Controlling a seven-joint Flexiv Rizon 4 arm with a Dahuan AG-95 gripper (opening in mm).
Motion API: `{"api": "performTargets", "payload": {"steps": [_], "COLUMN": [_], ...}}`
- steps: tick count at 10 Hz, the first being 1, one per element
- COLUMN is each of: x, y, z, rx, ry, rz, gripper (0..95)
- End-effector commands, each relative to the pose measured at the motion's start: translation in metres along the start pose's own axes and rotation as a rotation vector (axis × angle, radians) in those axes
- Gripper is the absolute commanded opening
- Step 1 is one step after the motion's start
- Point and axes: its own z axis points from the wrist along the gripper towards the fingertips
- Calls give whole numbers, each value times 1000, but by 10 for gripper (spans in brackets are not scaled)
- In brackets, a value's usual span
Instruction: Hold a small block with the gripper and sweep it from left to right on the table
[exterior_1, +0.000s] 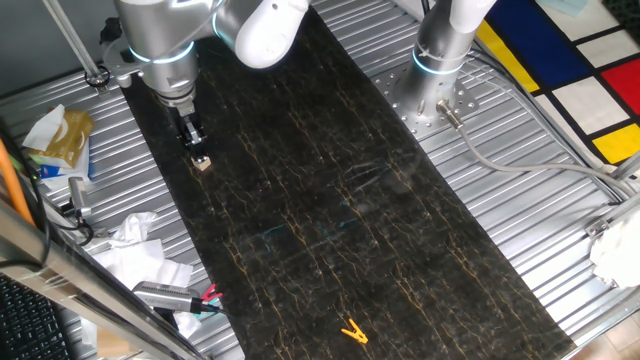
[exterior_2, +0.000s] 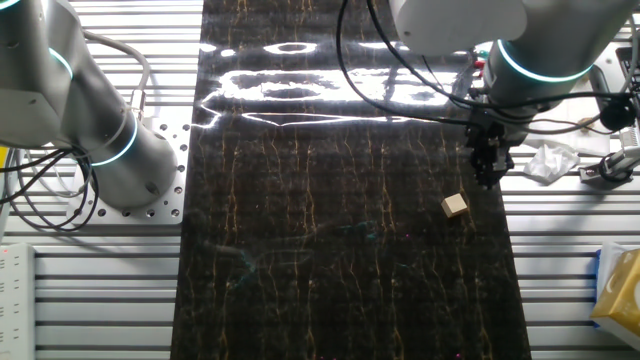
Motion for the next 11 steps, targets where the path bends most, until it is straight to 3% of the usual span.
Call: {"api": "performTargets", "payload": {"steps": [1,2,11], "x": [-1,-1,-3], "y": [0,0,-8], "z": [1,2,11], "rx": [-6,-6,-15], "ry": [-1,-1,-13], "rz": [1,2,-9], "gripper": [380,570,570]}}
